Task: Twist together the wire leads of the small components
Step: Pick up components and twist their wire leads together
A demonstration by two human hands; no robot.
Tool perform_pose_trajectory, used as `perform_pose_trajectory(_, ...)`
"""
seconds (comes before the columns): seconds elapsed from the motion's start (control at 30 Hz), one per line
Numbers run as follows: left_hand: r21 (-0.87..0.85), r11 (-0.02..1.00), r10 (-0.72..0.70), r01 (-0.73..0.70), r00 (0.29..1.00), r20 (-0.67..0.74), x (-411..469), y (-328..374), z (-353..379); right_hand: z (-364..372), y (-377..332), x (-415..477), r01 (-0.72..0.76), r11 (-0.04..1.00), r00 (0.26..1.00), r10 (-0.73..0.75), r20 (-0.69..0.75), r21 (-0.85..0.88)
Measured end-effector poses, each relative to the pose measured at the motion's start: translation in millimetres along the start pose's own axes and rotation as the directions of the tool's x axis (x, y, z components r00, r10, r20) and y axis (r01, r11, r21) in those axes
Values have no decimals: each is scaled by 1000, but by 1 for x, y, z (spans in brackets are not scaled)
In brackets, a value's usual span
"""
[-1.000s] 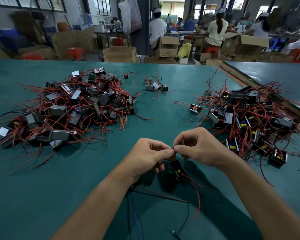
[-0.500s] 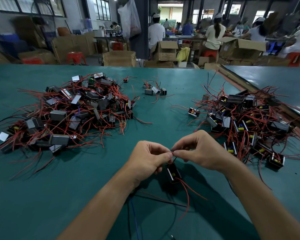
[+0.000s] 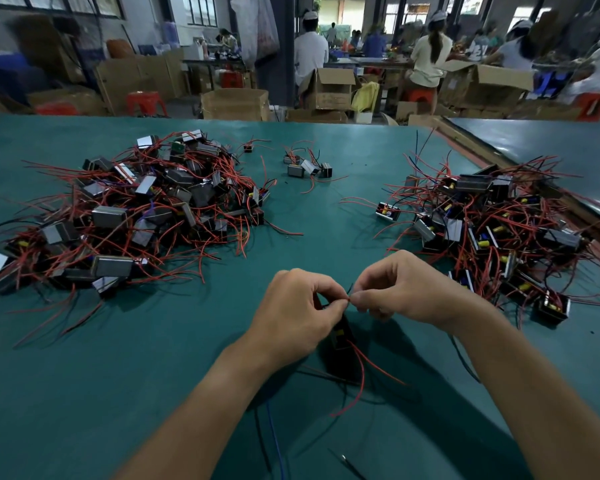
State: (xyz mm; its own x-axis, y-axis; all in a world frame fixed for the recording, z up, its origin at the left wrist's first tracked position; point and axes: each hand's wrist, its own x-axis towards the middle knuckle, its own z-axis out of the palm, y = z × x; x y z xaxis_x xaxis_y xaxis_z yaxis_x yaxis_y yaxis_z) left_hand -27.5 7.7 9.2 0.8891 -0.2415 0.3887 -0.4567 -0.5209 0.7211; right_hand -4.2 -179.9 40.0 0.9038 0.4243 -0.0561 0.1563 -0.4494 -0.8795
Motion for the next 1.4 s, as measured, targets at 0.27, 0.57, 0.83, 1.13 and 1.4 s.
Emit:
perform_pose_trajectory(0.27,-49,997,-54,58,996,75,1,2,2,-2,2,-1,-172,977,980,156,127,129)
perform_pose_trajectory(0.57,-460,765,-306,452,882,358,7,-4,-16,3,3,2,219,975,975,-220,-43,-37)
perform_pose_trajectory(0.83,-473,684,-372,556,823,429,7,-3,-17,9,0,2,200,973,974,-210,-80,-118)
perform_pose_trajectory(1.13,-442,762,-323,473,870,373,6,-4,-10,7,3,3,32,988,999,-34,-12,-154)
perform_pose_trajectory(1.4,-166,963,-173,210,961,215,0,-5,-1,14,-3,2,-302,953,948,304,92,-30)
